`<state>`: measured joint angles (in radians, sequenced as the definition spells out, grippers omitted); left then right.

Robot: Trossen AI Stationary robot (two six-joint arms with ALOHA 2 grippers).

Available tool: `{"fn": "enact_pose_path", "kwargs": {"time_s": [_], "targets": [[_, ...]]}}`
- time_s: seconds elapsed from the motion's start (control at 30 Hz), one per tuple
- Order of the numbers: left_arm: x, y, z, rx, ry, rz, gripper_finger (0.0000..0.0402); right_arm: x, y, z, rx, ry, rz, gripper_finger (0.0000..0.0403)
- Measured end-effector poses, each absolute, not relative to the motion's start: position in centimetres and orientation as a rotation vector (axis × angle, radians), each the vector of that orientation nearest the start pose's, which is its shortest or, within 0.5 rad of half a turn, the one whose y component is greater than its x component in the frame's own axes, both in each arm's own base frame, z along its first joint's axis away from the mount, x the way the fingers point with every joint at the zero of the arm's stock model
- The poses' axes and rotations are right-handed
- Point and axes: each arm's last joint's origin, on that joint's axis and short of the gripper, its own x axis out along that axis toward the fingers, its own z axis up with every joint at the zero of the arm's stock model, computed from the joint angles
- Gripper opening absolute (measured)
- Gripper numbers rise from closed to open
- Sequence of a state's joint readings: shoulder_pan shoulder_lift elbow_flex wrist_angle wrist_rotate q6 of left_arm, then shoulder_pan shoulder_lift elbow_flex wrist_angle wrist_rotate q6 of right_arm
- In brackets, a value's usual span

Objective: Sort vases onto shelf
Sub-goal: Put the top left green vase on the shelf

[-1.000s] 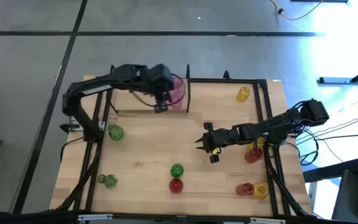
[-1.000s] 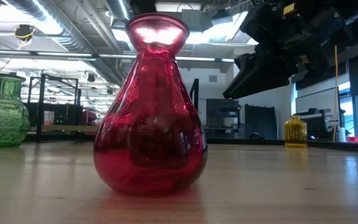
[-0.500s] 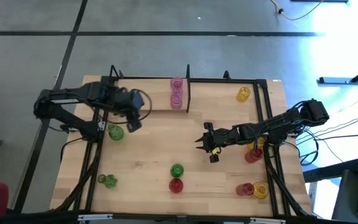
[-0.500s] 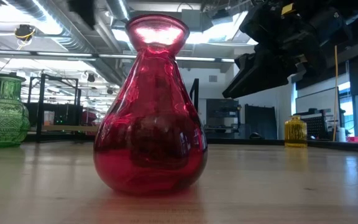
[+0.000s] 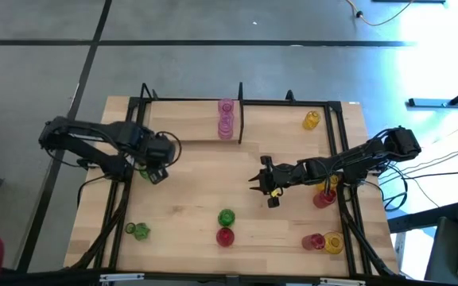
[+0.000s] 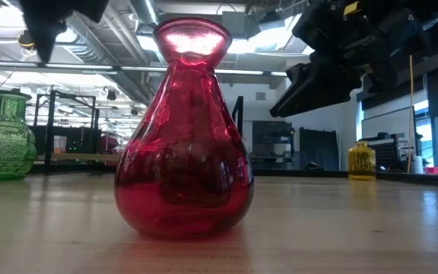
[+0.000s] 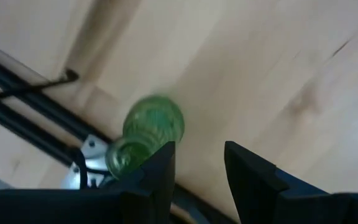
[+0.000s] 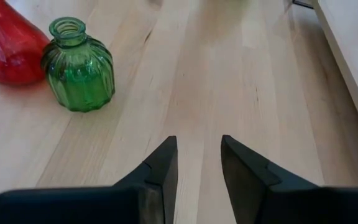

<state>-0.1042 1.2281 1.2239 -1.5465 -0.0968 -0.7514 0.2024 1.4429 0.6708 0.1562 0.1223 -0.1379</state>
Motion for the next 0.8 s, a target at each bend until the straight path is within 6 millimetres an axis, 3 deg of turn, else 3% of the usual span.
{"fn": "enact_pose_path", "kwargs": {"time_s": [0.3, 0.8], "targets": [[17.0, -1.6, 28.4, -0.461, 1.573, 0.639, 0.0131, 28.1, 5.4, 17.0, -0.237, 0.641, 0.123, 0.0108], [16.1, -1.3, 25.8, -0.371, 1.623, 0.761, 0.0131, 28.6, 5.5, 16.5, -0.240, 0.626, 0.124, 0.0108]]}}
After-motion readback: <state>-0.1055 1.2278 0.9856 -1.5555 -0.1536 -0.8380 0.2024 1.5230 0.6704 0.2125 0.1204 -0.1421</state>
